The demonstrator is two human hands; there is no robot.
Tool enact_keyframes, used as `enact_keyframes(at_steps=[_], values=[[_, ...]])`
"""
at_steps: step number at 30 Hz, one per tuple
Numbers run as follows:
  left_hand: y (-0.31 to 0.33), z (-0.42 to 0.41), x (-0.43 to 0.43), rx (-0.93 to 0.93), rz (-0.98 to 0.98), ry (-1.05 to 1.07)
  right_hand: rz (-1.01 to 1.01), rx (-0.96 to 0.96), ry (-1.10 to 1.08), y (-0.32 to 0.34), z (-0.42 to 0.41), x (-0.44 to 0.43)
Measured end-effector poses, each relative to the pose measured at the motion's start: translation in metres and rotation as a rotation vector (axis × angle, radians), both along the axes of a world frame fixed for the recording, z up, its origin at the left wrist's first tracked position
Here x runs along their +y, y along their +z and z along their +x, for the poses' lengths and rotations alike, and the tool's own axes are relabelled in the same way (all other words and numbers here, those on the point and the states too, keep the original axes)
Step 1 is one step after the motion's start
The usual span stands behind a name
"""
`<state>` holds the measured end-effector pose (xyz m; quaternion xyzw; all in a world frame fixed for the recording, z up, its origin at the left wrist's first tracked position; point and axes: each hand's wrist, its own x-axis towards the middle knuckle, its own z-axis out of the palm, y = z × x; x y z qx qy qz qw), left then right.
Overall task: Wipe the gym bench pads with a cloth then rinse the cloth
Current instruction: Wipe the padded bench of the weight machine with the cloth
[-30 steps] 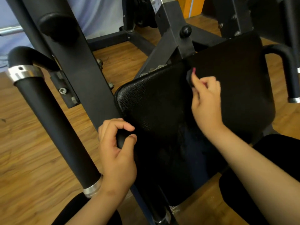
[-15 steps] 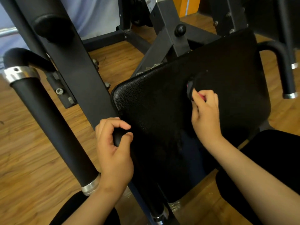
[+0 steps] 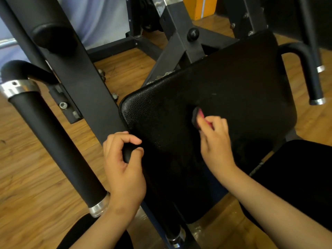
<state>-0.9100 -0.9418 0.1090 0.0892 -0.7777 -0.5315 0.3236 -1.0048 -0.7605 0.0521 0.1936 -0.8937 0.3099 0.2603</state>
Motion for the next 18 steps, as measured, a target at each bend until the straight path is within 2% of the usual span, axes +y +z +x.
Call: enact_keyframes(at_steps=[2,4,6,8,11,16,18], values=[[-0.001,0.000,-0.001,0.003,-0.003,0.004,0.018,0.006,0.148,-0.007,0.021,-0.013],[-0.001,0.000,-0.001,0.001,-0.008,0.003,0.041,0.020,0.207,-0.011,0.025,-0.014],[0.000,0.000,-0.001,-0.006,-0.016,0.002,0.014,0.037,0.146,-0.010,0.011,-0.002],[0.000,0.000,0.000,-0.013,-0.025,-0.003,-0.039,0.028,-0.019,-0.009,-0.008,0.017],[-0.001,0.000,-0.001,-0.005,-0.025,0.005,-0.079,-0.045,-0.152,-0.009,-0.016,0.032],[0.000,0.000,0.001,-0.010,-0.031,0.019,-0.050,-0.067,0.046,-0.020,0.026,0.004],[0.001,0.000,0.001,-0.009,-0.036,0.020,-0.012,-0.037,0.062,-0.021,0.024,0.010]])
